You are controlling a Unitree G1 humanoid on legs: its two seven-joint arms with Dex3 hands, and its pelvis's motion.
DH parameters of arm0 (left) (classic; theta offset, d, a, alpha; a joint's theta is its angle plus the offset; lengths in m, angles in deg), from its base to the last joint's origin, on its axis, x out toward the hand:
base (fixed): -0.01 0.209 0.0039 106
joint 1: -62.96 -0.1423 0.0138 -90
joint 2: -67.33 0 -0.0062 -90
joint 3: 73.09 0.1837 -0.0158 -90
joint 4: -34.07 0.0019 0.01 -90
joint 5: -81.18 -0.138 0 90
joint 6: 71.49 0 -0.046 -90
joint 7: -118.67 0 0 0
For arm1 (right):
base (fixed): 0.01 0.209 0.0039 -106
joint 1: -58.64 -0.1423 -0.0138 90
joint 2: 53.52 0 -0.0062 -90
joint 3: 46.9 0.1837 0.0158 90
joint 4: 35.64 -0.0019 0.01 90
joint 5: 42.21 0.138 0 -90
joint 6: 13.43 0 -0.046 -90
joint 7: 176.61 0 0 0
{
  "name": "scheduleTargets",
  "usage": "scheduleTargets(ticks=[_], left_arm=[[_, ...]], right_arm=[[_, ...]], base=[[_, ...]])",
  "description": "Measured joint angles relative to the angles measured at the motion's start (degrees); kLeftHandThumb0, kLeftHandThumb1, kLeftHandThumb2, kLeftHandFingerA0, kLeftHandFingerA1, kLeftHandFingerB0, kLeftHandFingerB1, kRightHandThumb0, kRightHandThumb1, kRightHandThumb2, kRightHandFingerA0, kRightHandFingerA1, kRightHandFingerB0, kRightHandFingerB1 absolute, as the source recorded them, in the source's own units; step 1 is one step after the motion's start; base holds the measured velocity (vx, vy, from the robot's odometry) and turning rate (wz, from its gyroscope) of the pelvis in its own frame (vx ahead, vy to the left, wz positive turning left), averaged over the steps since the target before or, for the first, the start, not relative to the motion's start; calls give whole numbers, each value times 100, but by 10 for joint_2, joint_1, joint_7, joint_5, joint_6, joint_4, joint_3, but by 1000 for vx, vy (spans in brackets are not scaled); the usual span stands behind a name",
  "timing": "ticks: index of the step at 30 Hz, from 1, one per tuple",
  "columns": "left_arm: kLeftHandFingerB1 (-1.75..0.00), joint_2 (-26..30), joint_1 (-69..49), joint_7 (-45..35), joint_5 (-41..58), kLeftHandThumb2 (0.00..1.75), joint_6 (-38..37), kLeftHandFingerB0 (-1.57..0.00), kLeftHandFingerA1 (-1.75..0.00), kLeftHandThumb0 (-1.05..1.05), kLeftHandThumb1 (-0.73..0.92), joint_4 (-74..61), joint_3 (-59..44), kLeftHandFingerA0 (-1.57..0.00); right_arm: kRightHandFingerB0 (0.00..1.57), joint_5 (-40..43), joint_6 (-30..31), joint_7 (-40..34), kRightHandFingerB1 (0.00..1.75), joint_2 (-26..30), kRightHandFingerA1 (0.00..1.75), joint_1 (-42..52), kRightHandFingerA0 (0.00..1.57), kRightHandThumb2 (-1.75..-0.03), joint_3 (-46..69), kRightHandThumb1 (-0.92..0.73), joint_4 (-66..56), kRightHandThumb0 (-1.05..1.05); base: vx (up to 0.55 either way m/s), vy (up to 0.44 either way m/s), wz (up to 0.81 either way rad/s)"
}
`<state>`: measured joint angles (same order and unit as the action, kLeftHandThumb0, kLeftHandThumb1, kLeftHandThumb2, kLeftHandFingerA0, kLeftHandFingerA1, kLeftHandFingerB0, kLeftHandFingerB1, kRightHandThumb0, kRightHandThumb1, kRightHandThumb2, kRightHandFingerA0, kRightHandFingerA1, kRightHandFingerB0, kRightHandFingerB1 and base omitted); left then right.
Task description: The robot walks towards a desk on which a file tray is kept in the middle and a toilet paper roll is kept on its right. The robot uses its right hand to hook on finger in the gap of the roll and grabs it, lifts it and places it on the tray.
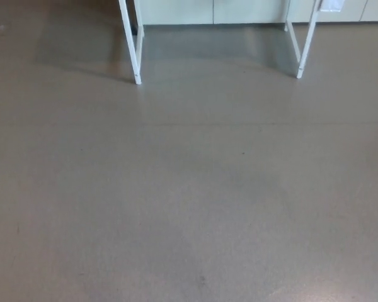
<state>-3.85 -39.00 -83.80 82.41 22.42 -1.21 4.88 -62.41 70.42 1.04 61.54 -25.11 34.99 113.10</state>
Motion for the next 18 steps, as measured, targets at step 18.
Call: scheduleTargets(ticks=[18], left_arm=[[-48, 3, -7, 1, 1, 109, 0, 0, -48, -40, 52, -3, -3, 0]], right_arm=[[24, 0, -4, -2, 31, -1, 51, 0, 66, -63, -2, -77, 1, -60]], base=[[159, 223, -6]])
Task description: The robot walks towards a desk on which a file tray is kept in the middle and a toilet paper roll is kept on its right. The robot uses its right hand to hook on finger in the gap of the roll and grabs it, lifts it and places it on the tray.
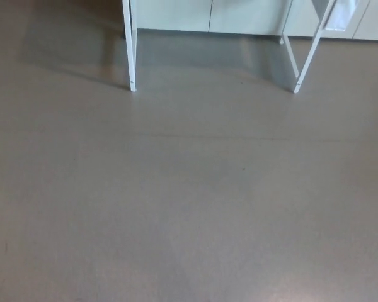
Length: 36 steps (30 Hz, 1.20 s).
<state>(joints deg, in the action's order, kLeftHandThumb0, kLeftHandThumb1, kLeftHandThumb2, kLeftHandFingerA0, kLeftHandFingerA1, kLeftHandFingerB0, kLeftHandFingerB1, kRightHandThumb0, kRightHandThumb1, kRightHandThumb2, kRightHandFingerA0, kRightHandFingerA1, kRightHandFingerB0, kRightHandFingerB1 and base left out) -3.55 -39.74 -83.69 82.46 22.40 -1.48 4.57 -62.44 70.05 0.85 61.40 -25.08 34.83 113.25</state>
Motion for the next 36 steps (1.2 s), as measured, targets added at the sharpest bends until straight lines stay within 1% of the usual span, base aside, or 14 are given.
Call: scheduleTargets(ticks=[7, 9, 13, 14, 17, 19, 20, 25, 31, 36], left_arm=[[-50, -3, -4, 0, 0, 107, 0, -3, -50, -40, 47, 9, 0, -3], [-49, -10, 5, 0, 0, 108, 0, -2, -49, -40, 50, 14, 2, -2], [-50, -12, 5, 1, -2, 107, -4, -3, -50, -40, 48, 21, 6, -3], [-50, -12, 5, 1, -2, 109, -4, -2, -49, -40, 50, 22, 7, -2], [-49, -12, 2, 4, -4, 110, -4, -1, -49, -40, 52, 25, 12, -1], [-49, -12, -1, 5, -5, 107, -5, -3, -49, -40, 49, 25, 16, -3], [-49, -12, -1, 5, -5, 108, -5, -2, -49, -40, 51, 25, 16, -2], [-49, -12, 3, 12, -5, 108, -6, -2, -49, -40, 50, 12, 15, -2], [-51, -12, 8, 17, -6, 107, -10, -5, -51, -41, 47, 26, 19, -5], [-50, -13, 6, 20, -5, 106, -10, -4, -50, -40, 47, 32, 19, -4]], right_arm=[[24, -1, 1, 0, 31, -2, 51, -2, 66, -63, -1, -77, 0, -60], [24, -1, -1, 0, 31, 6, 51, -4, 66, -63, -1, -77, -2, -60], [24, -1, 0, 0, 31, 12, 51, -8, 66, -63, -1, -77, -3, -60], [24, -1, 0, 0, 31, 12, 51, -9, 66, -63, -1, -77, -3, -60], [24, -1, 0, 0, 31, 13, 51, -10, 66, -63, -1, -77, -3, -60], [24, -1, 0, 0, 31, 13, 51, -10, 66, -63, -1, -77, -3, -60], [24, -1, 0, 1, 31, 13, 51, -10, 66, -63, -1, -77, -3, -60], [24, -1, -1, 1, 31, 16, 51, -18, 66, -63, -2, -77, -7, -60], [24, -2, 0, 2, 31, 16, 51, -19, 66, -63, -3, -77, -5, -60], [24, -4, 0, 3, 31, 16, 51, -19, 66, -63, -3, -77, -5, -60]], base=[[316, -166, 12], [404, -265, 53], [295, -108, -1], [307, -41, -5], [303, 34, -14], [311, 124, -22], [446, 153, -23], [392, 233, -25], [351, 101, 5], [382, -78, 23]])
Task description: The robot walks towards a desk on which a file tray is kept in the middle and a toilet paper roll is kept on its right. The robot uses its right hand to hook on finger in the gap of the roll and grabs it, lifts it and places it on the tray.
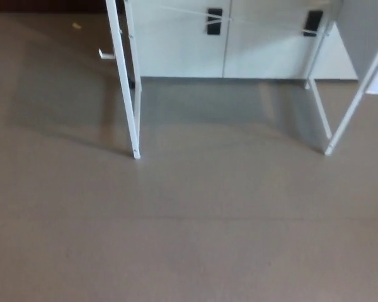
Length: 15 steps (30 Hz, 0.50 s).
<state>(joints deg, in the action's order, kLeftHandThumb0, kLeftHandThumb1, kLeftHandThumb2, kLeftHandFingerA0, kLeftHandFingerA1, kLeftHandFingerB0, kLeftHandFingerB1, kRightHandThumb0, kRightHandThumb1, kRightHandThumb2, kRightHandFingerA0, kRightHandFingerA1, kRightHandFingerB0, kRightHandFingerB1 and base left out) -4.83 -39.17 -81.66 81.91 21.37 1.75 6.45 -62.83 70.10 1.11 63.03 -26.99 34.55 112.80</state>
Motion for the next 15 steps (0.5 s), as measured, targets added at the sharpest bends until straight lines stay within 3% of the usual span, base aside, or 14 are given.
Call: scheduleTargets(ticks=[8, 15], left_arm=[[-51, -5, 6, 4, 0, 107, -5, -5, -51, -41, 47, 5, 1, -5], [-50, -5, 2, 5, -1, 108, -8, -4, -50, -40, 48, 13, 6, -4]], right_arm=[[24, -1, 0, 2, 31, 6, 51, -10, 66, -63, 0, -77, 0, -60], [24, -2, 1, 2, 31, 6, 51, -6, 66, -63, 0, -77, 3, -60]], base=[[427, -142, 12], [372, 51, -18]])
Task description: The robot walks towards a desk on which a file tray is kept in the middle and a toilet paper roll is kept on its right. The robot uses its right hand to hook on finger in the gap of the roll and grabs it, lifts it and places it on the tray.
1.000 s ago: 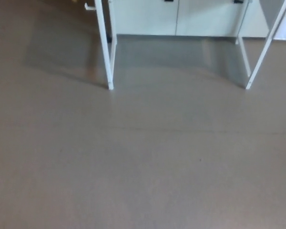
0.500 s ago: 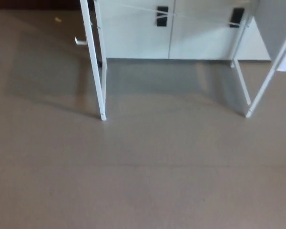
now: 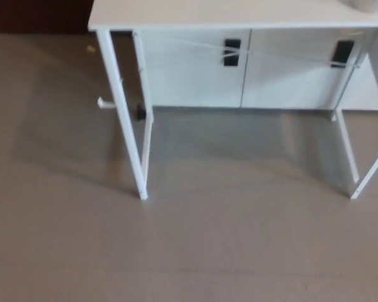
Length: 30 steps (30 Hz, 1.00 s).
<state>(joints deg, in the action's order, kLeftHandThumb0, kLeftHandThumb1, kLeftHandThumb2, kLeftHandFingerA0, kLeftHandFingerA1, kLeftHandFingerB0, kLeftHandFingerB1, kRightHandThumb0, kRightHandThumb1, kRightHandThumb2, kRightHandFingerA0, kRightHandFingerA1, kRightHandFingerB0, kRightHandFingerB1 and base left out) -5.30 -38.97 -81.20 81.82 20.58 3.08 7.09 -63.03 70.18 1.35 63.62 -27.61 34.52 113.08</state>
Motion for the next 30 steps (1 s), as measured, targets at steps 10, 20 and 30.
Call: scheduleTargets(ticks=[10, 20, 30], left_arm=[[-50, 3, 9, 4, 2, 107, -3, -4, -50, -40, 47, -6, -3, -4], [-50, -5, -4, 5, 3, 109, -5, -2, -49, -40, 51, -21, -3, -2], [-33, -6, -17, 5, 3, 71, -5, -24, -38, -70, 92, -23, -2, -26]], right_arm=[[24, -2, -1, 2, 31, 0, 51, -9, 66, -63, -1, -77, -1, -60], [24, -8, 0, 5, 31, 4, 51, -23, 66, -63, -4, -77, -1, -60], [43, -5, -2, 6, 33, -3, 40, -27, 56, -67, 12, -90, 28, -72]], base=[[422, 82, -12], [379, -157, 25], [175, -27, -3]])
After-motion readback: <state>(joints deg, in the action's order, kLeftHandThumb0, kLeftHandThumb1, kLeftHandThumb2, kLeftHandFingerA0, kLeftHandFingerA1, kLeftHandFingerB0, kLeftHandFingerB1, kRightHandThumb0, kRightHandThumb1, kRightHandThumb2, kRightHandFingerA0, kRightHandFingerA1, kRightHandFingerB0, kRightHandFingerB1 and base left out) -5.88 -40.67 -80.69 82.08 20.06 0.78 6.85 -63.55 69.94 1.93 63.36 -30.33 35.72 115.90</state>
